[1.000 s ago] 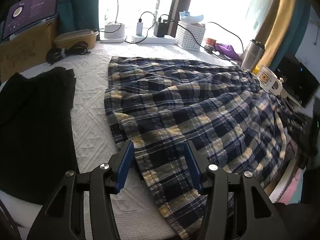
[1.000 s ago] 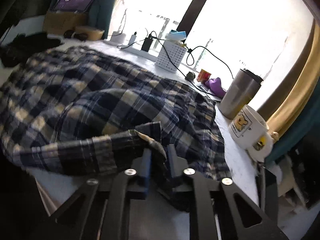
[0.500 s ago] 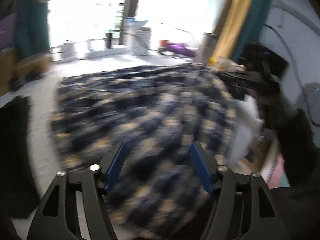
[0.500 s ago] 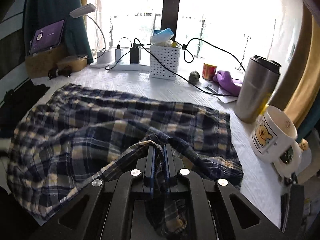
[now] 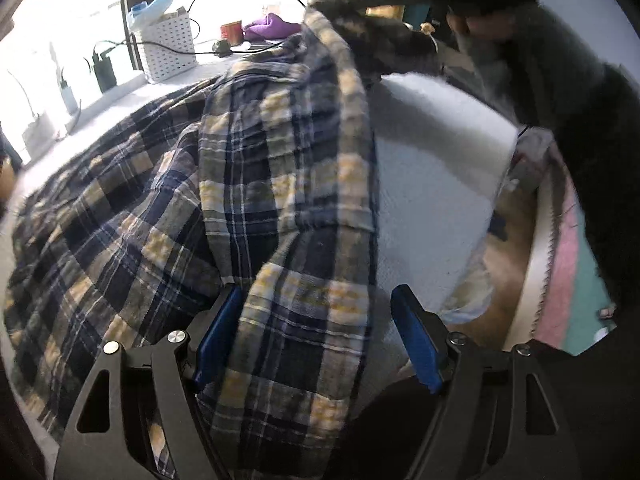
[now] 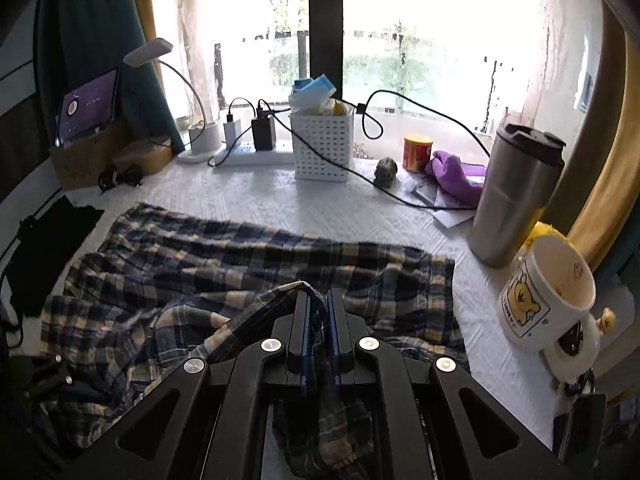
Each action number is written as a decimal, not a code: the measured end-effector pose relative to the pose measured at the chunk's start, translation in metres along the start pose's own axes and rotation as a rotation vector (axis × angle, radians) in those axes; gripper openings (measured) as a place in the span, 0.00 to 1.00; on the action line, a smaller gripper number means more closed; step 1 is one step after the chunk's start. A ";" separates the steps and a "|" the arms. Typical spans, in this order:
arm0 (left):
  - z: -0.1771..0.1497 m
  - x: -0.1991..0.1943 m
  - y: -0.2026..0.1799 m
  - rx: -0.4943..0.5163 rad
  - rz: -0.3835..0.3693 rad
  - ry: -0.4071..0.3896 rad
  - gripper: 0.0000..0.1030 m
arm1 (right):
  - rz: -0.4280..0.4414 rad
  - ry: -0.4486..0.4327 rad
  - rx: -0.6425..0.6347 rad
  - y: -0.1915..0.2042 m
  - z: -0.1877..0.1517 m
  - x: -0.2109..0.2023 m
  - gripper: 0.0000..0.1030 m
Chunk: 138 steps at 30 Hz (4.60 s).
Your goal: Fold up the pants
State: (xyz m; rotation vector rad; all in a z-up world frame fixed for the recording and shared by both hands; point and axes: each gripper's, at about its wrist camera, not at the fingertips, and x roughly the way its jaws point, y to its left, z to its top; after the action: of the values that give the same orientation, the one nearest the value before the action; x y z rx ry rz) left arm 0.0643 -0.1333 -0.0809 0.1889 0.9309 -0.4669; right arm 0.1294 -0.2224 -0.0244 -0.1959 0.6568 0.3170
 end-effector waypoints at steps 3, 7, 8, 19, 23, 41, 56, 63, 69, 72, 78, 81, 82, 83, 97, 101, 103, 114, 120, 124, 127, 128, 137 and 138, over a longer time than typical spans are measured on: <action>-0.004 -0.004 0.008 -0.025 0.041 -0.013 0.47 | 0.005 -0.013 -0.012 0.004 0.007 -0.001 0.08; -0.020 -0.023 0.033 -0.066 0.112 -0.029 0.19 | -0.001 -0.032 -0.016 0.008 0.006 -0.008 0.08; -0.026 -0.028 0.040 -0.070 0.135 -0.034 0.14 | -0.001 -0.034 -0.015 0.008 0.005 -0.010 0.08; -0.049 -0.066 0.101 -0.176 0.269 -0.119 0.05 | 0.009 -0.040 -0.065 0.026 -0.034 -0.025 0.08; -0.052 -0.055 0.106 -0.183 0.289 -0.108 0.07 | 0.000 -0.056 -0.082 0.025 -0.058 -0.018 0.08; -0.079 -0.048 0.112 -0.272 0.397 -0.121 0.63 | -0.165 -0.042 -0.190 0.021 -0.144 -0.040 0.87; -0.072 -0.082 0.091 -0.153 0.391 -0.206 0.03 | -0.358 -0.061 -0.175 0.020 -0.135 -0.034 0.16; -0.062 -0.135 0.082 -0.142 0.395 -0.329 0.03 | -0.381 -0.178 -0.118 0.021 -0.120 -0.096 0.15; -0.052 -0.178 0.075 -0.106 0.411 -0.435 0.03 | -0.375 -0.280 -0.078 0.026 -0.105 -0.138 0.15; -0.044 -0.198 0.068 -0.075 0.423 -0.486 0.03 | -0.375 -0.320 -0.066 0.027 -0.098 -0.151 0.15; -0.031 -0.226 0.060 -0.011 0.373 -0.531 0.03 | -0.373 -0.394 -0.020 0.021 -0.090 -0.174 0.15; -0.022 -0.233 0.058 0.039 0.340 -0.527 0.03 | -0.369 -0.417 0.007 0.016 -0.089 -0.180 0.15; -0.020 -0.234 0.059 0.046 0.333 -0.523 0.03 | -0.371 -0.426 0.015 0.014 -0.088 -0.181 0.15; -0.017 -0.234 0.059 0.054 0.327 -0.520 0.03 | -0.371 -0.434 0.020 0.012 -0.087 -0.182 0.15; 0.020 -0.194 0.095 0.107 0.297 -0.425 0.03 | -0.364 -0.410 0.083 -0.012 -0.067 -0.148 0.15; 0.029 -0.176 0.112 0.094 0.287 -0.390 0.03 | -0.359 -0.367 0.092 -0.018 -0.060 -0.127 0.15; 0.033 -0.167 0.121 0.088 0.280 -0.379 0.03 | -0.353 -0.354 0.107 -0.022 -0.055 -0.117 0.15; 0.057 -0.115 0.181 0.034 0.284 -0.285 0.04 | -0.324 -0.272 0.154 -0.030 -0.026 -0.056 0.15; 0.066 -0.086 0.208 0.006 0.270 -0.230 0.05 | -0.316 -0.223 0.160 -0.033 -0.014 -0.022 0.15; 0.072 -0.066 0.227 -0.014 0.260 -0.197 0.08 | -0.314 -0.190 0.162 -0.036 -0.006 -0.002 0.15; 0.075 -0.048 0.243 -0.047 0.254 -0.168 0.09 | -0.313 -0.162 0.165 -0.039 -0.002 0.013 0.15; 0.075 -0.043 0.248 -0.054 0.254 -0.162 0.09 | -0.312 -0.149 0.166 -0.040 -0.001 0.020 0.15; 0.070 -0.014 0.303 -0.201 0.332 -0.102 0.25 | -0.338 -0.068 0.196 -0.049 0.002 0.055 0.15; 0.065 -0.013 0.312 -0.233 0.349 -0.090 0.25 | -0.341 -0.061 0.201 -0.051 0.001 0.057 0.15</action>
State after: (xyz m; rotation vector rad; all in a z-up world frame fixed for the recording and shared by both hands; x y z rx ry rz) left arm 0.2502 0.1237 -0.0449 0.1140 0.8359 -0.0433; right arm 0.1905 -0.2565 -0.0551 -0.1027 0.5795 -0.0705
